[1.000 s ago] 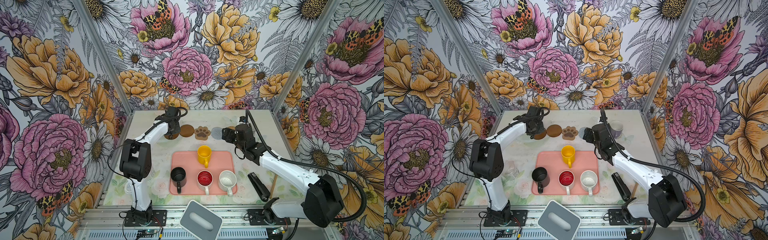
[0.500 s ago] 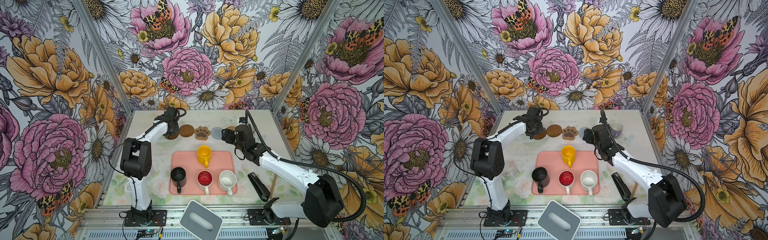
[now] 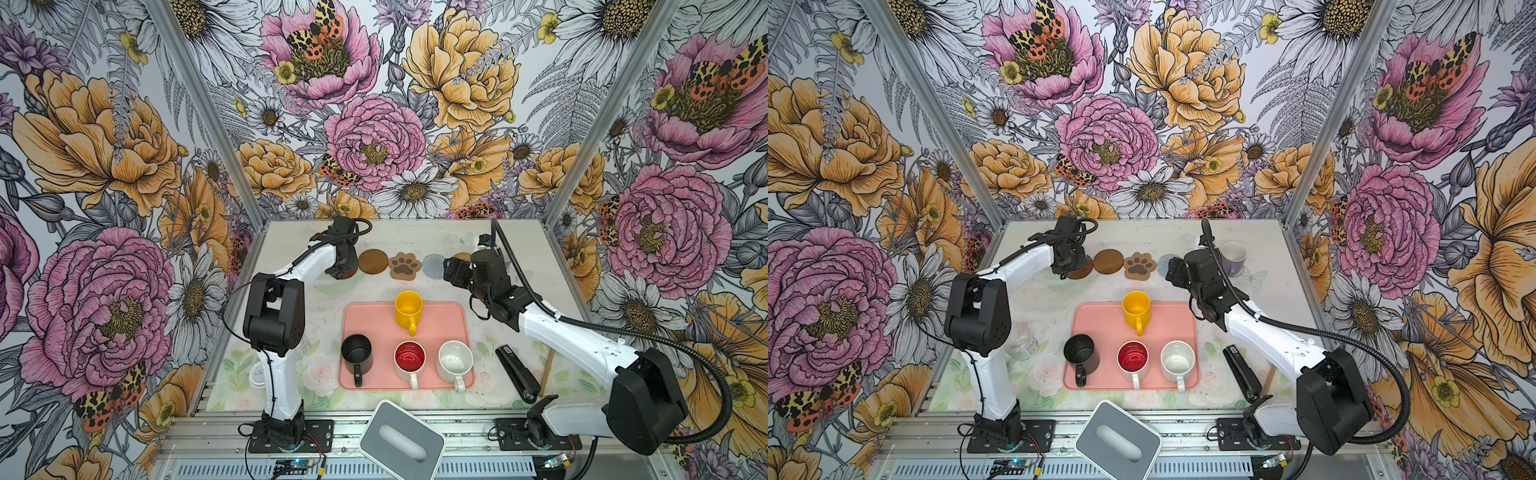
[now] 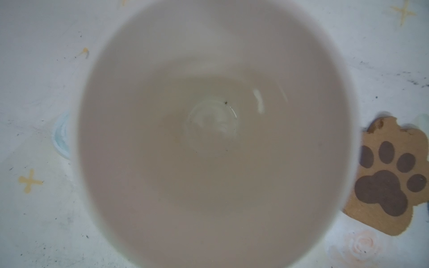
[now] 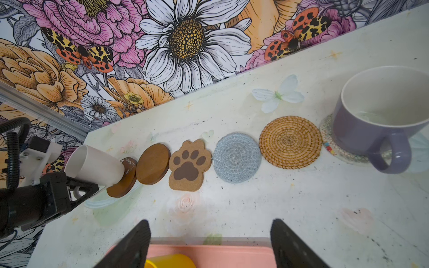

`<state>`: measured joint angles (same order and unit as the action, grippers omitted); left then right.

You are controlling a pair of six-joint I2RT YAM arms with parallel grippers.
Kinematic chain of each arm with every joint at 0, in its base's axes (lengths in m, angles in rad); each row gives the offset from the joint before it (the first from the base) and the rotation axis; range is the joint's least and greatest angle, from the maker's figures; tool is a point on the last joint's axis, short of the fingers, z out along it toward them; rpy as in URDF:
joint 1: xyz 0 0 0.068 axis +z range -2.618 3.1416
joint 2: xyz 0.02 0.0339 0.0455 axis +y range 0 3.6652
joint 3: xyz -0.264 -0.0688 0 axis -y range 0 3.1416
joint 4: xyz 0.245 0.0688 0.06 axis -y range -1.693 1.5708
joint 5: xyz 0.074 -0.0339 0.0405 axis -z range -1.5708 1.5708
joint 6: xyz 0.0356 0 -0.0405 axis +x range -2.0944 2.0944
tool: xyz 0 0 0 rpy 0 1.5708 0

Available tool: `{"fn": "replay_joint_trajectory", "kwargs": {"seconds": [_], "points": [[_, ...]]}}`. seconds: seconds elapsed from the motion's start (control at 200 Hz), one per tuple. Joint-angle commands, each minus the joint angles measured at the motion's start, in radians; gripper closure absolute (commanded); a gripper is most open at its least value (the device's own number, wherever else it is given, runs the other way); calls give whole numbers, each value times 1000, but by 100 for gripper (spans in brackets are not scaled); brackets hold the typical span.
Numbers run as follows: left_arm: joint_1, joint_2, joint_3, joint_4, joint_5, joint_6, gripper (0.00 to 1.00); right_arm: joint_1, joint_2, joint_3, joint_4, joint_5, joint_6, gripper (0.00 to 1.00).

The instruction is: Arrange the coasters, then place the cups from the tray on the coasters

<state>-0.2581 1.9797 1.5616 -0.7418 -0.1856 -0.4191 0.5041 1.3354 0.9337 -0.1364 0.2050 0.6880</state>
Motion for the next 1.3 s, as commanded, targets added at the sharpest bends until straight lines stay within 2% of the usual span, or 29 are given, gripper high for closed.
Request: {"fn": "replay_joint_trajectory", "kwargs": {"seconds": [0.0, 0.686, 0.826, 1.296], "points": [[11, 6, 21, 33, 3, -15, 100, -7, -13, -6, 27, -7, 4, 17], [15, 36, 34, 5, 23, -15, 100, -10, -10, -11, 37, -24, 10, 17], [14, 38, 31, 0, 23, -15, 90, -11, -13, -14, 38, -25, 11, 17], [12, 25, 22, -4, 29, -12, 74, -14, -13, -20, 44, -28, 16, 17]]}}
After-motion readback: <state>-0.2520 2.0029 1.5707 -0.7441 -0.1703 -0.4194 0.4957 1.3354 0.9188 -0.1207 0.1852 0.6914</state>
